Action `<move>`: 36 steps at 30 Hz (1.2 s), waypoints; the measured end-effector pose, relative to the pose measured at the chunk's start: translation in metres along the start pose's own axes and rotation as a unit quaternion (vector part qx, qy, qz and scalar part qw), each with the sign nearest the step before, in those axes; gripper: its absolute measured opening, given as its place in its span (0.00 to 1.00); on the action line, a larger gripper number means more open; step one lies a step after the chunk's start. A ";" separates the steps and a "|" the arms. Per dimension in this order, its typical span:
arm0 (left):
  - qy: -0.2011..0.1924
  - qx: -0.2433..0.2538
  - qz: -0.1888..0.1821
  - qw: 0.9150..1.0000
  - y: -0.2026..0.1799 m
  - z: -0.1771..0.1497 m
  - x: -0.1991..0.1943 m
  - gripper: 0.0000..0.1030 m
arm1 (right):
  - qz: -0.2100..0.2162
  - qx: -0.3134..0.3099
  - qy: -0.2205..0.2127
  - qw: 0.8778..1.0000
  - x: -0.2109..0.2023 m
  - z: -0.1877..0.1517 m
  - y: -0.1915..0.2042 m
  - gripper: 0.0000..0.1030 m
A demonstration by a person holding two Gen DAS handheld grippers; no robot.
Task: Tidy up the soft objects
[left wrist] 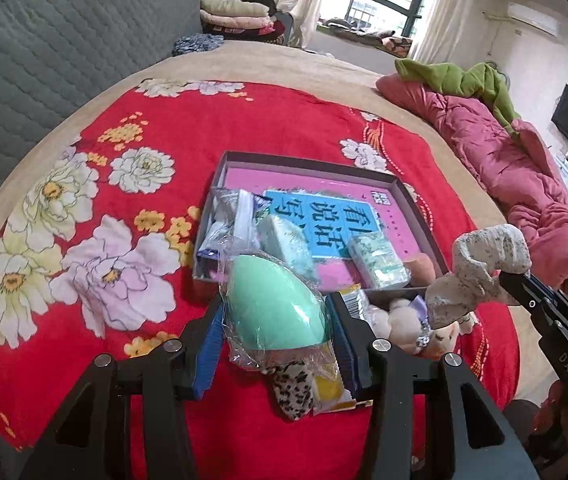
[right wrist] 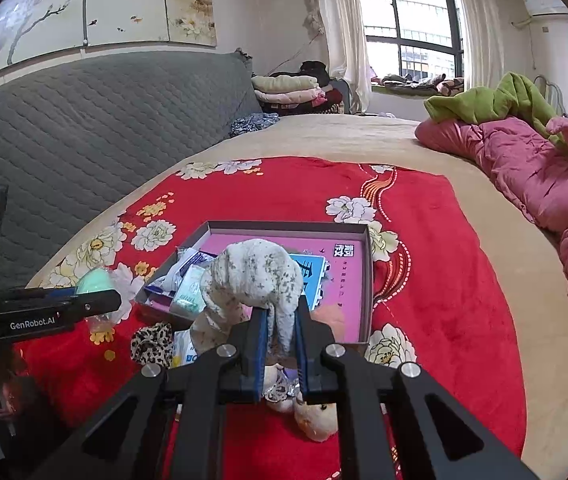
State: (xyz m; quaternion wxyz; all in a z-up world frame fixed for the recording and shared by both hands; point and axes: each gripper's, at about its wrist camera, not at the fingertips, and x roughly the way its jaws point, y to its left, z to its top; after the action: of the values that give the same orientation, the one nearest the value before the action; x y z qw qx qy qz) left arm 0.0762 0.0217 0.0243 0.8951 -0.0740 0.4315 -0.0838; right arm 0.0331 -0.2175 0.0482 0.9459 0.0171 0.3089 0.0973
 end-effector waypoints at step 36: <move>-0.023 0.031 -0.033 0.999 -0.049 0.075 0.019 0.49 | -0.030 0.022 -0.057 0.998 0.001 0.063 -0.023 0.12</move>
State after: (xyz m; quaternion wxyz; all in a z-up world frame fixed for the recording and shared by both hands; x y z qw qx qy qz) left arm 0.1426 -0.0254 0.0662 0.9035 -0.0621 0.4051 -0.1254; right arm 0.0749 -0.2380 0.0967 0.9638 0.0341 0.2574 0.0607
